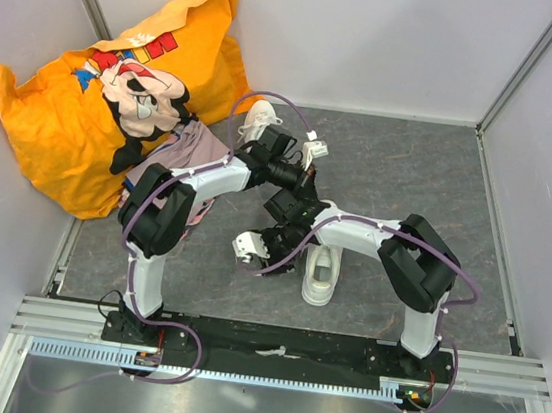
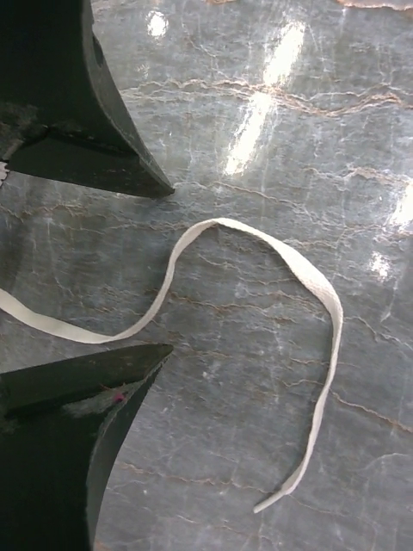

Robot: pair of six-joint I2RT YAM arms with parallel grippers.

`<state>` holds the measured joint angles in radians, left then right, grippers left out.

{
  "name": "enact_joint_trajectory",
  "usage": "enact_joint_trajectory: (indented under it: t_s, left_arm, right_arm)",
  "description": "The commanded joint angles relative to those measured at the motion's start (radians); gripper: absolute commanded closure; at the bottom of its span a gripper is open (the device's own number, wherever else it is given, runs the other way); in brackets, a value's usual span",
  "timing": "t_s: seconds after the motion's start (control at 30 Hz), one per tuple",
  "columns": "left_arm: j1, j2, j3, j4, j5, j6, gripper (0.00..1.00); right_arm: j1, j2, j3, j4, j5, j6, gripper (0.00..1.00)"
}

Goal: Tie the shoes

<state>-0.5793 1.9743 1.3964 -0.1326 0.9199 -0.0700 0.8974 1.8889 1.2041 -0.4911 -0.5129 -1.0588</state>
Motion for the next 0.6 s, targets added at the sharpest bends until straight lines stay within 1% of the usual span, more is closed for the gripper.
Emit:
enact_joint_trajectory:
  t_s: [0.0, 0.1, 0.13, 0.17, 0.2, 0.23, 0.3, 0.37, 0.4, 0.43, 0.47, 0.57]
  left_arm:
    - [-0.002, 0.015, 0.023, 0.008, 0.03, 0.042, 0.98]
    - [-0.002, 0.015, 0.023, 0.008, 0.02, 0.047, 0.98]
    - [-0.002, 0.014, 0.021, 0.008, 0.011, 0.047, 0.98]
    - [-0.002, 0.012, 0.018, 0.011, 0.007, 0.049, 0.98]
    - [-0.002, 0.014, 0.018, 0.011, 0.001, 0.049, 0.98]
    - [-0.002, 0.012, 0.018, 0.013, -0.003, 0.049, 0.98]
    - [-0.002, 0.014, 0.018, 0.016, -0.003, 0.042, 0.98]
    - [-0.002, 0.012, 0.019, 0.018, -0.003, 0.039, 0.98]
    - [-0.002, 0.011, 0.019, 0.019, -0.003, 0.038, 0.98]
    - [-0.002, 0.011, 0.016, 0.018, -0.003, 0.036, 0.98]
    - [-0.002, 0.009, 0.015, 0.018, -0.004, 0.038, 0.99]
    - [-0.002, 0.005, 0.018, 0.019, -0.004, 0.038, 0.98]
  right_arm:
    - [0.006, 0.055, 0.086, -0.088, -0.058, -0.081, 0.26]
    - [0.006, 0.113, 0.153, -0.21, -0.067, -0.13, 0.4]
    - [0.005, 0.13, 0.173, -0.242, -0.065, -0.138, 0.48]
    - [0.005, 0.16, 0.208, -0.307, -0.065, -0.165, 0.52]
    - [0.005, 0.173, 0.218, -0.329, -0.061, -0.176, 0.56]
    - [0.006, 0.186, 0.224, -0.346, -0.058, -0.185, 0.65]
    - [0.006, 0.19, 0.219, -0.359, -0.05, -0.194, 0.67]
    - [0.008, 0.185, 0.213, -0.356, -0.039, -0.19, 0.73]
    - [0.009, 0.184, 0.215, -0.353, -0.038, -0.156, 0.75]
    - [0.011, 0.165, 0.216, -0.343, -0.033, -0.13, 0.92]
    - [0.012, 0.148, 0.201, -0.307, -0.032, -0.101, 1.0]
    - [0.011, 0.041, 0.152, -0.241, -0.036, -0.024, 1.0]
